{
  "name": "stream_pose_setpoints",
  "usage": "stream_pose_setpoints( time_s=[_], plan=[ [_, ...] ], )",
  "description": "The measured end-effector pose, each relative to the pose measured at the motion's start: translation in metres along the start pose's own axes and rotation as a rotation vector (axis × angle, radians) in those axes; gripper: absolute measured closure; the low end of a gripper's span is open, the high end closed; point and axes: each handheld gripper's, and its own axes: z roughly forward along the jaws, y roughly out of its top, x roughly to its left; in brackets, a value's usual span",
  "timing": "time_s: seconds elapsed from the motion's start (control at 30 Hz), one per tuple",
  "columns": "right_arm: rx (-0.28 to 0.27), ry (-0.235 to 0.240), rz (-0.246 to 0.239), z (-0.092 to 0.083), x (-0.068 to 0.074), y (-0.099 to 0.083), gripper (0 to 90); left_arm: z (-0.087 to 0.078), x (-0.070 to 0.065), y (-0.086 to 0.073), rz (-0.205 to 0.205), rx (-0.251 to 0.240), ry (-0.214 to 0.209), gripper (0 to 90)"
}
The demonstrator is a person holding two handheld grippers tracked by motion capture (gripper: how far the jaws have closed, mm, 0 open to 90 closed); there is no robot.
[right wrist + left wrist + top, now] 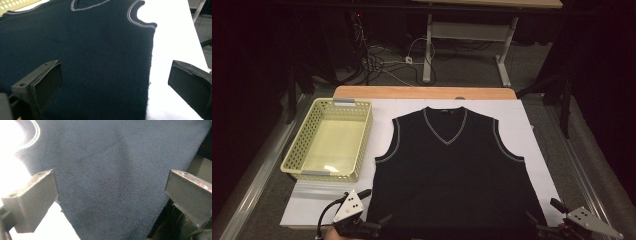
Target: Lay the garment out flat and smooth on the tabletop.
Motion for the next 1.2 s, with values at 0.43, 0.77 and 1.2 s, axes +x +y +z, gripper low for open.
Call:
stream_pose_setpoints(
  time_s=[0.43,0.77,1.2],
  plan=[
    [-0.015,-0.011,-0.022,0.018,0.011,0.01,0.0,0.001,0.004,-0.001,-0.003,-0.006,-0.006,0.0],
    [-0.017,0.016,-0.029,0.029,0.027,0.021,0.0,0.003,0.004,-0.001,-0.005,-0.008,-0.01,0.0],
    [-0.013,0.015,-0.038,0.048,0.017,0.044,0.0,0.006,-0.003,0.014,-0.034,-0.012,-0.029,0.0]
  ],
)
